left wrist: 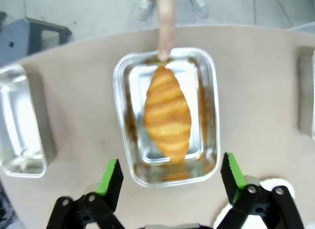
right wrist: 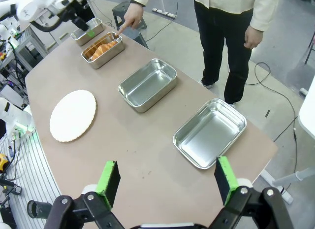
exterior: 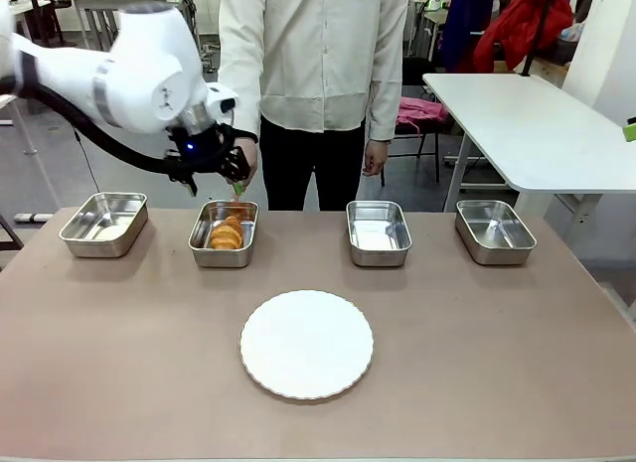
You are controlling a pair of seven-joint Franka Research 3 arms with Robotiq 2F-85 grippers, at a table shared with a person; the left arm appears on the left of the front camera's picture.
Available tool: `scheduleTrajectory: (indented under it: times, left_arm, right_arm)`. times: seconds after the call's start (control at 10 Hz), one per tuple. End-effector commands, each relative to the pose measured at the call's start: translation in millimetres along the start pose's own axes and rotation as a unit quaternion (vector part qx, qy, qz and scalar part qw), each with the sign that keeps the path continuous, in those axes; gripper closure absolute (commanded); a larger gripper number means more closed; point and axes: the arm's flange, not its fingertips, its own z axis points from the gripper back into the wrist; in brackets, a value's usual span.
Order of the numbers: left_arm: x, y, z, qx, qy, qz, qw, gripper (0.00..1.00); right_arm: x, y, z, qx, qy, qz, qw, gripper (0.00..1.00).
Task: Place the bread in the container.
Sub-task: Place the Butter Roll into the Airtight Container indicated by the human.
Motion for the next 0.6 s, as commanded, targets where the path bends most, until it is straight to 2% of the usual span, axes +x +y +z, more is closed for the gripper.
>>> scheduleTrajectory:
  times: [0.0,0.3,0.5]
  left_arm:
    - [-58,29,27,-0.024,-0.014,-0.01,1.0,0.0]
    - [-123,39,35,-0.05,-0.025,-0.021,0.998,0.0]
    - [-157,46,41,-0.036,-0.036,-0.011,0.999,0.0]
  right_arm:
    - [1,1,1,0.002,-0.009,0.003,1.0,0.0]
    - [1,1,1,0.002,-0.009,0.003,1.0,0.0]
    - [1,1,1,0.002,-0.009,0.003,1.0,0.0]
